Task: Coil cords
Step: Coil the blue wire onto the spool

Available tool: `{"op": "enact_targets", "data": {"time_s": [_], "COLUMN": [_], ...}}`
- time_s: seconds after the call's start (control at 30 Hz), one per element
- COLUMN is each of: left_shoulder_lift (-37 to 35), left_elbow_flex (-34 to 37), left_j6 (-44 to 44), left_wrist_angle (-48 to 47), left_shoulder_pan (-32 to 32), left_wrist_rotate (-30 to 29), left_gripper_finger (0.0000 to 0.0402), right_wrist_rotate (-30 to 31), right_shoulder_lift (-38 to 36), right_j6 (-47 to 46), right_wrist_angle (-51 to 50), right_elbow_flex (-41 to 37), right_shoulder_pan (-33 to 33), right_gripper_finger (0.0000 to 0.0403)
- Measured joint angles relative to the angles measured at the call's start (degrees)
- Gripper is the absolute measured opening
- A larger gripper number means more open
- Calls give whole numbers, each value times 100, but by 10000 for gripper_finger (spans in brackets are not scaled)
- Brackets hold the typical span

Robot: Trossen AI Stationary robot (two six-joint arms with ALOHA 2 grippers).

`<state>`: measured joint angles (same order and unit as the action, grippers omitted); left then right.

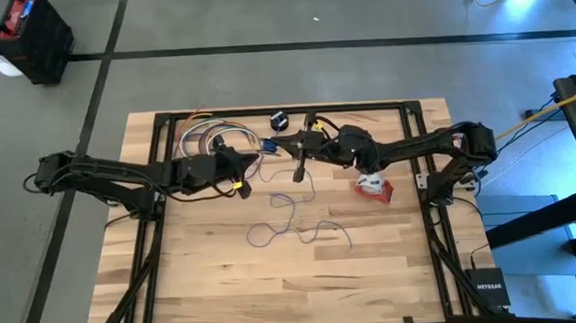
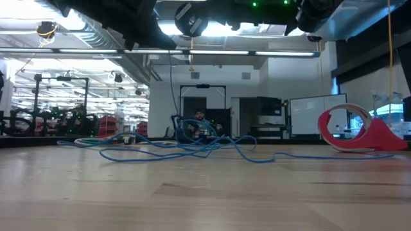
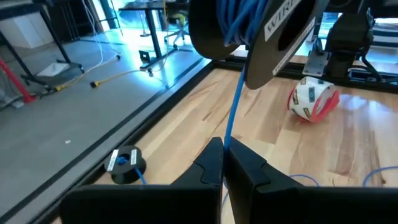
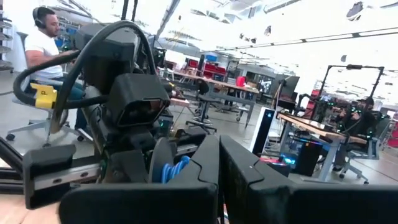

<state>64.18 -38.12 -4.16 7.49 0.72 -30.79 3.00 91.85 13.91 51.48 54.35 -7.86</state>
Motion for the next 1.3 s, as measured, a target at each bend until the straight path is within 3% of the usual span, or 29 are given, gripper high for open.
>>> {"op": "enact_targets", "data": {"time_s": [0.47,0.83,1.3], "left_shoulder_lift": [1,1,92], "left_elbow_flex": [29,25,25], "left_j6": [271,276,92], "left_wrist_angle": [285,19,-222], "left_shoulder_pan": [2,21,-36], "left_wrist_rotate": [-6,10,16], "left_gripper_finger": [2,85,59], "right_wrist_rotate": [-10,-15,-19], "right_shoulder_lift": [-62,-91,-420], "right_j6": [349,442,483], "right_wrist_angle": [-853,-875,-862], "right_elbow_flex": [212,212,201], "right_shoulder_pan": [0,0,0], "right_gripper_finger": [4,3,3]}}
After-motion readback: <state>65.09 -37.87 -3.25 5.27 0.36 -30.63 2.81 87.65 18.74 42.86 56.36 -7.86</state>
